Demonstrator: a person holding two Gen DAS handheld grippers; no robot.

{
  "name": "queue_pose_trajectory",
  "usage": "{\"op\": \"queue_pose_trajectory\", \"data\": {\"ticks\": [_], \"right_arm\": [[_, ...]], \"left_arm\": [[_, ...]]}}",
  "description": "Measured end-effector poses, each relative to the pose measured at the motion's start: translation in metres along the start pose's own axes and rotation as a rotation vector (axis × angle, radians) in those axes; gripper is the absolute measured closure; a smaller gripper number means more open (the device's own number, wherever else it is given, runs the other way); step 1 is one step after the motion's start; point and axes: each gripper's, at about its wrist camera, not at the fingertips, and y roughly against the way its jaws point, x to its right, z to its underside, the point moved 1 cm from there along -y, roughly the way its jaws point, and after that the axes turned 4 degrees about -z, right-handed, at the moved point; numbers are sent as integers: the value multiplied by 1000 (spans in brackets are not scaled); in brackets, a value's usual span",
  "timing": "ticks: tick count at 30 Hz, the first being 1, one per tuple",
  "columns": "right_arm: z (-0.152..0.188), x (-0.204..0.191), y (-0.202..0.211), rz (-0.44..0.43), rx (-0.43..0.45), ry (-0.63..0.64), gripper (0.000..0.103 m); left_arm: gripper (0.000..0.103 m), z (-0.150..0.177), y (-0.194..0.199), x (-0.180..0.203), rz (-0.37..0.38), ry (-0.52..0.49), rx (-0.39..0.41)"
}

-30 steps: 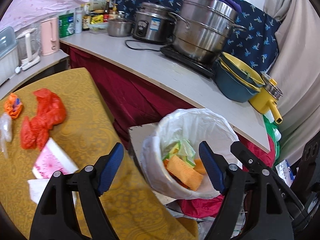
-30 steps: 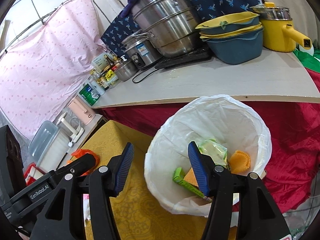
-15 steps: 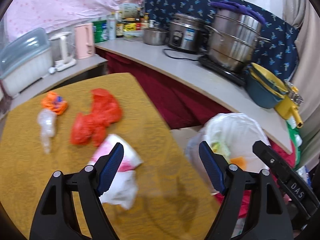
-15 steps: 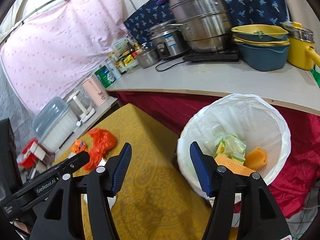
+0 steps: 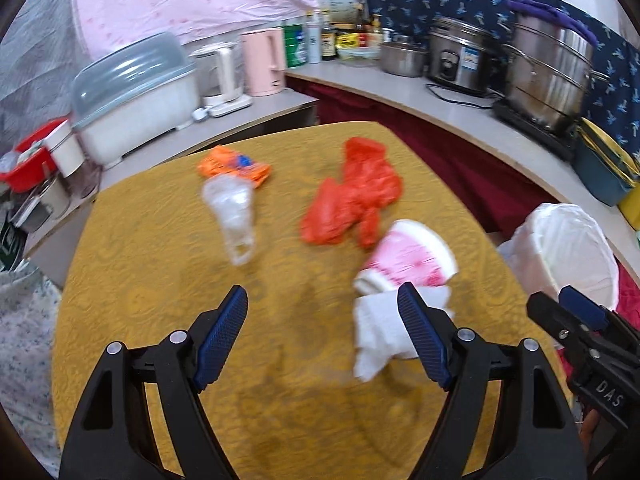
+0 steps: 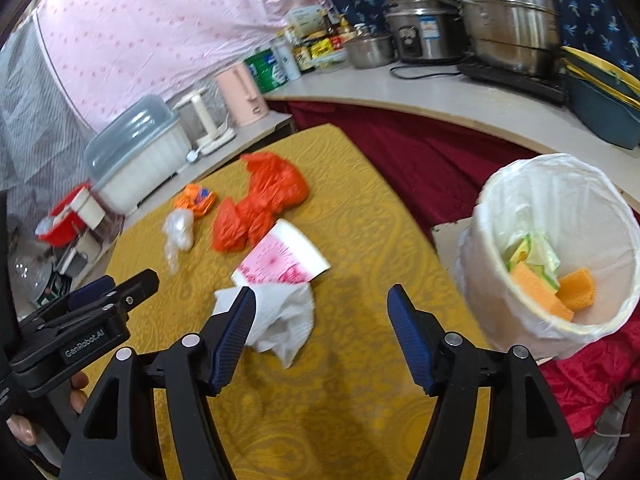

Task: Collect trash
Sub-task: 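Move both grippers back to the table toward the pink cup and tissue, then grasp the white tissue with the right gripper while the left grasps the pink cup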

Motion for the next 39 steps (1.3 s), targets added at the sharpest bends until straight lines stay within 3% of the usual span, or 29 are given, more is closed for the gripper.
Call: {"op": "queue_pose_trajectory", "data": {"ticks": [5,22,27,35,39], "right_arm": [[12,-27,-29,12,-62,32,27],[33,-58,-114,97,-185,38,25],[36,-52,-113,120,-169,39,41],[42,-27,-97,110,-163,33,88],[46,-15,-85,86,-169,32,92]], "left_arm": [[30,11,-2,-28,-38,22,-10],[29,26,-22,-71,-50,96,-58],[29,27,-28,-67,-28,92,-70],[29,27,-35,-40,29,66,-92],[22,25,-37,-22,66,57,-98]]}}
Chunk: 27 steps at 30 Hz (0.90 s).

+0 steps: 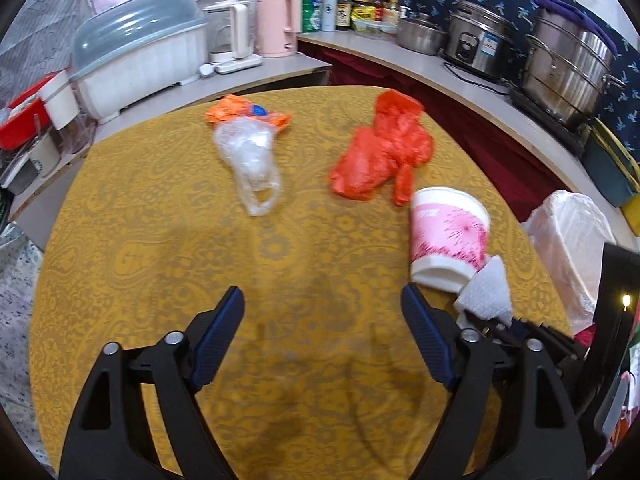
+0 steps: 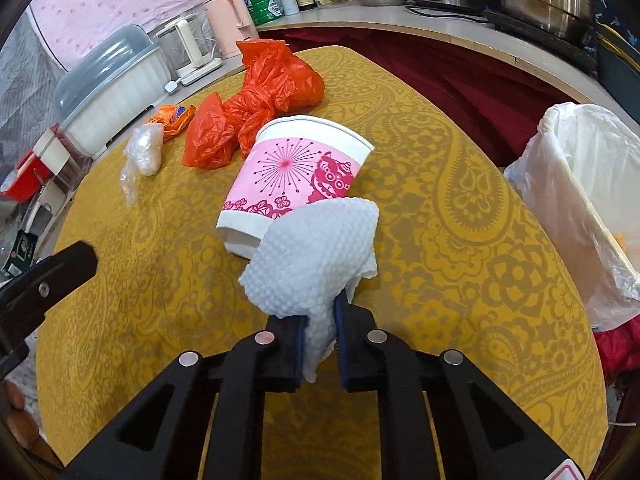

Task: Collect trash
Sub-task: 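Grasp the white tissue with the right gripper while the left grasps the pink cup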

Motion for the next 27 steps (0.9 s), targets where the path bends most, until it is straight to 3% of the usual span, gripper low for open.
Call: {"op": "queue_pose_trajectory", "data": {"ticks": [11,16,23,26,27], "right_arm": [[19,32,22,-34,1,-23,93],[25,44,30,-43,2,-27,93],[27,66,38,-60,13,-73,93],[28,72,39,-67,19,-78,93],[28,73,39,-68,20,-80,93]], "left_arm": [[14,-9,-28,82,168,-17,-94],[14,-6,-49,120,159,-47,-151],[18,8,-76,142,162,-72,-238],[21,13,-75,150,133,-108,-209],[28,13,-74,151,127,-114,-199]]}}
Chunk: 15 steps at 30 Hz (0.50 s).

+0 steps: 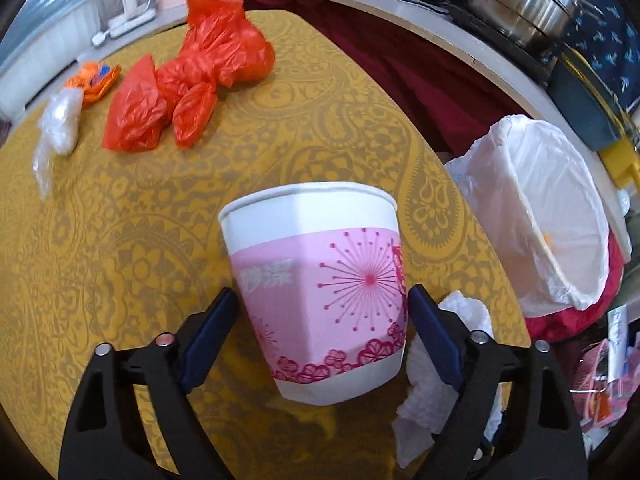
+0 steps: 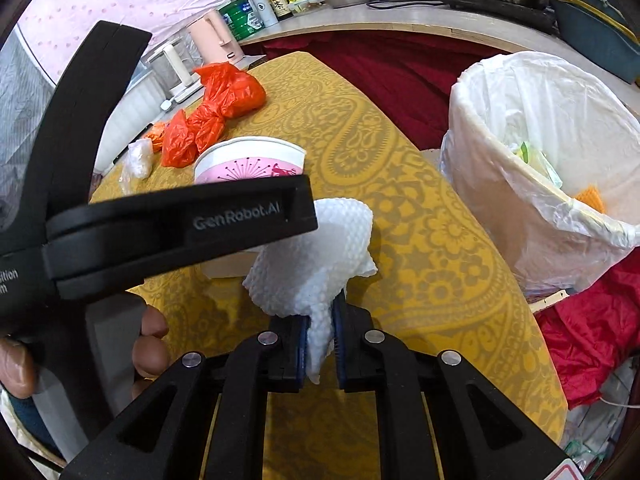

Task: Collect trash
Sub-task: 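Grasp the white tissue with the right gripper while the left grasps the pink cup, then carry the tissue and pink cup over the bin and open both grippers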

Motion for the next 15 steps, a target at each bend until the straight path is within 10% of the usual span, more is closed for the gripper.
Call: {"op": "queue_pose_trajectory", "data": {"ticks": [15], "right_arm": [[-14,33,49,46,127,-45,93]], "left_arm": [[36,3,45,-2,43,11,82]]}}
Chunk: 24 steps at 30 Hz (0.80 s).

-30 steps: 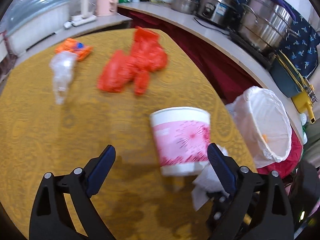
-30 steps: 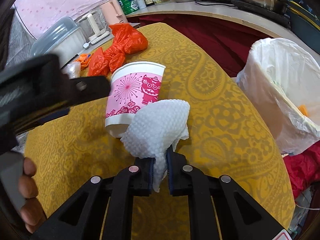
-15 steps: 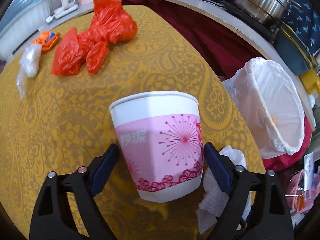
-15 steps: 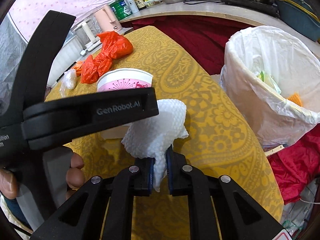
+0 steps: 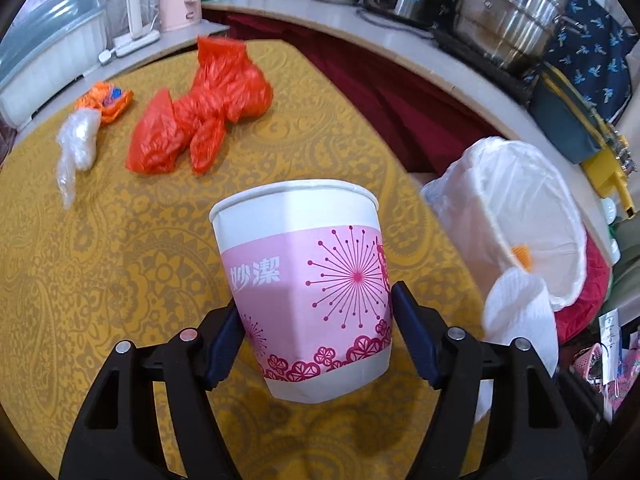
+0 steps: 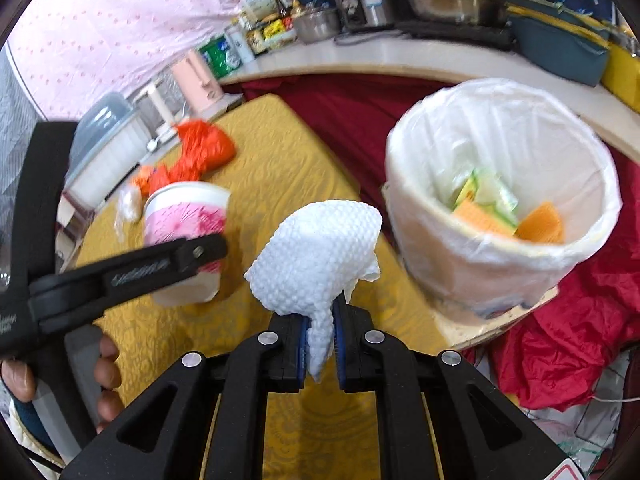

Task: Collect trash
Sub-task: 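Carry the tissue and pink cup over the bin and open both grippers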

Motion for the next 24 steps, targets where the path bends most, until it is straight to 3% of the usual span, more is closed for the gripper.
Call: {"op": "queue_pose_trajectory", "data": {"ticks": [10,24], "right_arm": [[-39,30,52,44,160,-18,93],[-92,115,87,131,276,-107,93]], "left_arm": [[36,-19,54,48,79,-82,105],[36,-39,37,159,181,-262,107]]}}
